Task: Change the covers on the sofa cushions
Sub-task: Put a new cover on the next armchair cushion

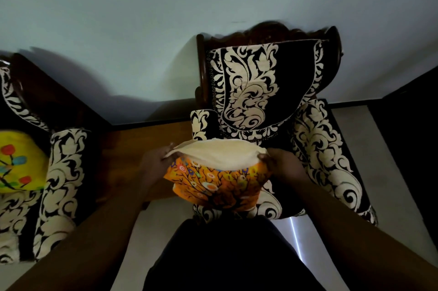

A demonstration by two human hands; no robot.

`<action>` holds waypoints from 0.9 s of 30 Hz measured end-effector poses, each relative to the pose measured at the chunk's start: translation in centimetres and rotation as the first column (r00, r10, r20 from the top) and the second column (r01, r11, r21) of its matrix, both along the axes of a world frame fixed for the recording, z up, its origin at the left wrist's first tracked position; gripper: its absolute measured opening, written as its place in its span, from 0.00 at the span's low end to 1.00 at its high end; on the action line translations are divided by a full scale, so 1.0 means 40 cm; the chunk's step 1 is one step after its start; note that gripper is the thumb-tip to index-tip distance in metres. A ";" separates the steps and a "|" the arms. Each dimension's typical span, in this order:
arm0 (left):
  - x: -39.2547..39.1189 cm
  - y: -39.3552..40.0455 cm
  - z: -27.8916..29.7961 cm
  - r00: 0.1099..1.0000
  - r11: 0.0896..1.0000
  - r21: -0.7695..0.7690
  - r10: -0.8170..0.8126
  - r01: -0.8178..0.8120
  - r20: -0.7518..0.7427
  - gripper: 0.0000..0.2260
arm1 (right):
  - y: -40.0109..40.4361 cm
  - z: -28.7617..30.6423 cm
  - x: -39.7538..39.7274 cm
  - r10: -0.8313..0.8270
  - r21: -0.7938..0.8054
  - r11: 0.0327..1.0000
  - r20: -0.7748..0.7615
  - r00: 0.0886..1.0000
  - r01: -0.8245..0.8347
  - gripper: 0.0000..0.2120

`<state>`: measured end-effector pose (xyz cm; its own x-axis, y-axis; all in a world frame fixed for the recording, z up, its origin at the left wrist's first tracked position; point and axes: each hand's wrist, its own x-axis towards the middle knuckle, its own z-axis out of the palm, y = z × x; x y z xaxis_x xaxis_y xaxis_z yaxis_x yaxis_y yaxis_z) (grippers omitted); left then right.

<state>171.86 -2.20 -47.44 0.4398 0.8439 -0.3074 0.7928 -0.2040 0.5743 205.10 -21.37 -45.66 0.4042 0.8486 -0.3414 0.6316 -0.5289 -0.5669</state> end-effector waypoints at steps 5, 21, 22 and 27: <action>0.043 0.024 0.015 0.990 0.990 -0.028 0.141 -0.141 0.006 0.13 | 0.072 -0.018 0.016 -0.232 0.134 0.954 -0.241 0.942 0.270 0.19; 0.231 -0.219 -0.445 0.973 0.964 0.233 -0.074 0.126 -0.218 0.31 | 0.182 -0.503 -0.191 -0.002 -0.066 0.998 0.081 0.997 0.008 0.37; 0.248 -0.231 -0.456 0.969 0.958 0.246 -0.089 0.146 -0.229 0.31 | 0.157 -0.532 -0.175 0.011 -0.057 0.998 0.041 0.999 -0.009 0.36; 0.285 -0.162 -0.509 0.940 0.893 0.321 -0.249 0.317 -0.235 0.34 | 0.142 -0.567 -0.134 0.202 -0.169 0.974 0.327 0.923 -0.153 0.39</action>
<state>183.28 -8.67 -67.82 0.6404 0.7595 -0.1144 0.7550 -0.5952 0.2750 199.75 -15.71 -68.32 0.3639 0.8715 -0.3288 0.8639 -0.4478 -0.2306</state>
